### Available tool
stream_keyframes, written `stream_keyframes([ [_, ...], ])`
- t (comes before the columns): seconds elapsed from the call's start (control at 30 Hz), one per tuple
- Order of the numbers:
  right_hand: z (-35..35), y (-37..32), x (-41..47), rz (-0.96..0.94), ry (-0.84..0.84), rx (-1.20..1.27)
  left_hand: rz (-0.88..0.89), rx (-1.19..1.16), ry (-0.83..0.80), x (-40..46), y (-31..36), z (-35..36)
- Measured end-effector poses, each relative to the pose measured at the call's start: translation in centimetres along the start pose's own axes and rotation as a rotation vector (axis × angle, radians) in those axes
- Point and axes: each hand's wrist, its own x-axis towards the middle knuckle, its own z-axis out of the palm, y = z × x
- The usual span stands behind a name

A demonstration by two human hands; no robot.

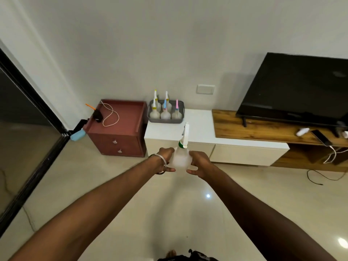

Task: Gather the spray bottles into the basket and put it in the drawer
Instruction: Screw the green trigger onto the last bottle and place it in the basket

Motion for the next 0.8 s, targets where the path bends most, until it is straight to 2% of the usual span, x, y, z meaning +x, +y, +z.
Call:
stream_keyframes([
  [0.43, 6.4, -8.9, 9.6, 0.005, -0.007, -0.036, 0.001, -0.055, 0.027, 8.4, 9.0, -5.5],
  [0.8, 9.5, -21.1, 24.1, -0.015, -0.086, -0.026, -0.02, -0.126, 0.02, 21.4, 22.3, -7.5],
])
